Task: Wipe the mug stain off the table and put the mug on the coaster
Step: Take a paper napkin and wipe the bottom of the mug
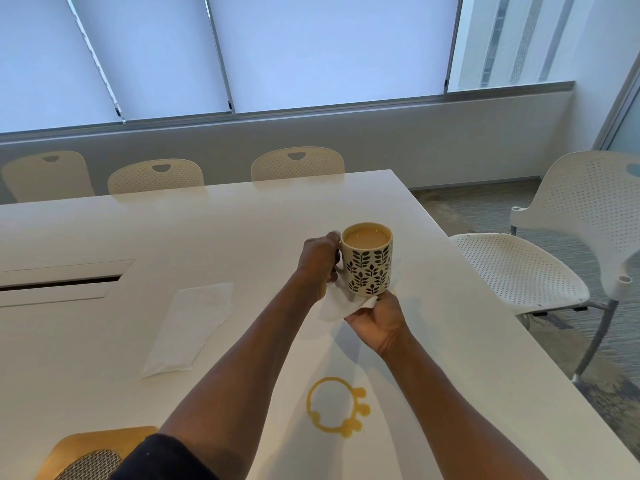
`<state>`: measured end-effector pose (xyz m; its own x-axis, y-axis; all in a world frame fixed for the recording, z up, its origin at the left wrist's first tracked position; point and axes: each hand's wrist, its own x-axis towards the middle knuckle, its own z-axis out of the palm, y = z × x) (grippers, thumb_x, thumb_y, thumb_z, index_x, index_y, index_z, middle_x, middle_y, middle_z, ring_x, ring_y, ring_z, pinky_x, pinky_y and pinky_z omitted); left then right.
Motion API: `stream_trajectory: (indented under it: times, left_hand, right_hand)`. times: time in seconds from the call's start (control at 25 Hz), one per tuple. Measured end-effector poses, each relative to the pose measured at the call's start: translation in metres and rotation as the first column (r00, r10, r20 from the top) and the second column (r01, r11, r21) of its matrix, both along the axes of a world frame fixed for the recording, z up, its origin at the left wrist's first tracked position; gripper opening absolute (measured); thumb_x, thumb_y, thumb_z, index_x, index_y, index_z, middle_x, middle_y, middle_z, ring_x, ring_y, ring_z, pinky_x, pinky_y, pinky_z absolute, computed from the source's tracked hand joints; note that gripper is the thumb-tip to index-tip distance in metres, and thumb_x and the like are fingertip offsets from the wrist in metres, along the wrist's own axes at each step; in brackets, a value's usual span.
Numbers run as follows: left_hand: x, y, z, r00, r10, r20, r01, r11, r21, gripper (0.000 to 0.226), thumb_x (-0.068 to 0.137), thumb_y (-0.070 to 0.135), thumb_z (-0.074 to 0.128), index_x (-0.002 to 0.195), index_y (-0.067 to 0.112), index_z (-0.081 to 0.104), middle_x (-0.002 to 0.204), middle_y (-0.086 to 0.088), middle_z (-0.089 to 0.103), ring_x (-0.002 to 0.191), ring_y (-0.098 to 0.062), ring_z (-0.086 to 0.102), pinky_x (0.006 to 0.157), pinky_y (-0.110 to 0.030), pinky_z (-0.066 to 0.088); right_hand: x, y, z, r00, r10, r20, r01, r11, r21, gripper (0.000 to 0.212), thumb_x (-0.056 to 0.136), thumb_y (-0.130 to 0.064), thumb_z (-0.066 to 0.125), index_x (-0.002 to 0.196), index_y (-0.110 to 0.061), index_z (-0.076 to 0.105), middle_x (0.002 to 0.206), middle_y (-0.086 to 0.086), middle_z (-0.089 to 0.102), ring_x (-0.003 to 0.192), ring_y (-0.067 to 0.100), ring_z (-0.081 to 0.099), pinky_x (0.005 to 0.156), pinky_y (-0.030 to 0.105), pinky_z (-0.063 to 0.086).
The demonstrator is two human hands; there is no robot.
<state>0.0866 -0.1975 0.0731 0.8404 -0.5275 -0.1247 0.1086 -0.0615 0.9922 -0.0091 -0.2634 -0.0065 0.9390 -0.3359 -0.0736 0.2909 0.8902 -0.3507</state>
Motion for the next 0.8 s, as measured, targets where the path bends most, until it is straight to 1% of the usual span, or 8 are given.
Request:
stream_trajectory:
  times: [0.08, 0.16, 0.24, 0.32, 0.48, 0.6, 0.68, 0.8]
  left_hand:
    - [0.002, 0.002, -0.001, 1.000, 0.000, 0.015, 0.000, 1.000, 0.009, 0.015, 0.092, 0.017, 0.043, 0.082, 0.011, 0.052, 0.065, -0.005, 0.034, 0.058, -0.017, 0.029, 0.049, -0.027, 0.024]
    - [0.004, 0.003, -0.001, 1.000, 0.007, 0.024, -0.008, 1.000, 0.007, 0.016, 0.092, 0.017, 0.043, 0.080, 0.011, 0.052, 0.065, -0.004, 0.034, 0.059, -0.017, 0.031, 0.051, -0.029, 0.025]
    - [0.006, 0.003, -0.001, 0.999, 0.019, 0.032, -0.019, 1.000, 0.005, 0.016, 0.092, 0.017, 0.044, 0.078, 0.010, 0.051, 0.063, -0.003, 0.035, 0.059, -0.017, 0.032, 0.051, -0.028, 0.026]
    - [0.008, 0.003, -0.002, 0.999, 0.027, 0.032, -0.027, 1.000, 0.004, 0.019, 0.091, 0.019, 0.045, 0.075, 0.010, 0.050, 0.062, -0.002, 0.035, 0.058, -0.017, 0.033, 0.052, -0.029, 0.026]
    - [0.014, 0.003, -0.003, 0.999, 0.032, 0.030, -0.032, 0.999, 0.001, 0.030, 0.092, 0.021, 0.047, 0.063, 0.014, 0.045, 0.057, 0.000, 0.037, 0.054, -0.015, 0.033, 0.049, -0.026, 0.027]
    - [0.016, 0.004, -0.002, 0.999, 0.028, 0.016, -0.027, 0.999, -0.020, 0.023, 0.092, 0.020, 0.046, 0.071, 0.011, 0.049, 0.057, 0.001, 0.036, 0.054, -0.014, 0.031, 0.047, -0.026, 0.025]
    - [0.018, 0.006, -0.002, 1.000, 0.021, 0.009, -0.020, 0.999, -0.033, 0.023, 0.091, 0.019, 0.046, 0.069, 0.012, 0.048, 0.055, 0.002, 0.036, 0.051, -0.013, 0.030, 0.043, -0.024, 0.024]
    - [0.020, 0.008, 0.000, 1.000, 0.014, 0.011, -0.014, 0.999, -0.041, 0.024, 0.091, 0.019, 0.046, 0.068, 0.012, 0.047, 0.054, 0.003, 0.035, 0.049, -0.013, 0.028, 0.041, -0.023, 0.023]
  right_hand:
    - [-0.001, 0.003, 0.001, 1.000, 0.020, -0.001, -0.020, 1.000, -0.021, 0.036, 0.097, -0.017, 0.043, 0.113, -0.005, 0.073, 0.124, 0.023, 0.066, 0.105, 0.036, 0.067, 0.091, 0.047, 0.055]
    - [-0.002, 0.006, 0.001, 0.997, 0.064, -0.032, -0.065, 0.997, -0.032, 0.036, 0.096, -0.018, 0.044, 0.121, -0.005, 0.066, 0.119, 0.020, 0.067, 0.091, 0.030, 0.065, 0.075, 0.038, 0.057]
    - [-0.002, 0.008, -0.001, 0.991, 0.108, -0.075, -0.112, 0.993, -0.042, 0.036, 0.098, -0.019, 0.039, 0.123, -0.005, 0.061, 0.110, 0.016, 0.065, 0.077, 0.023, 0.056, 0.061, 0.030, 0.051]
    - [-0.004, 0.009, -0.002, 0.986, 0.123, -0.115, -0.132, 0.989, -0.074, 0.035, 0.099, -0.017, 0.035, 0.120, -0.004, 0.059, 0.100, 0.014, 0.064, 0.070, 0.019, 0.049, 0.054, 0.026, 0.045]
    - [-0.012, 0.010, -0.003, 0.978, 0.138, -0.154, -0.159, 0.978, -0.136, 0.031, 0.097, -0.013, 0.031, 0.114, -0.001, 0.054, 0.074, 0.009, 0.055, 0.056, 0.013, 0.048, 0.048, 0.022, 0.040]
    - [-0.018, 0.008, -0.003, 0.973, 0.135, -0.185, -0.173, 0.962, -0.211, 0.027, 0.091, -0.012, 0.038, 0.104, 0.001, 0.057, 0.068, 0.006, 0.052, 0.053, 0.012, 0.047, 0.046, 0.021, 0.039]
    - [-0.022, 0.005, -0.002, 0.974, 0.115, -0.195, -0.161, 0.957, -0.243, 0.023, 0.091, -0.010, 0.038, 0.097, -0.001, 0.058, 0.066, 0.006, 0.051, 0.052, 0.013, 0.046, 0.045, 0.021, 0.038]
    - [-0.030, -0.004, -0.002, 0.977, 0.055, -0.208, -0.113, 0.953, -0.280, 0.023, 0.092, -0.007, 0.035, 0.098, -0.004, 0.057, 0.065, 0.007, 0.049, 0.050, 0.013, 0.044, 0.042, 0.022, 0.037]
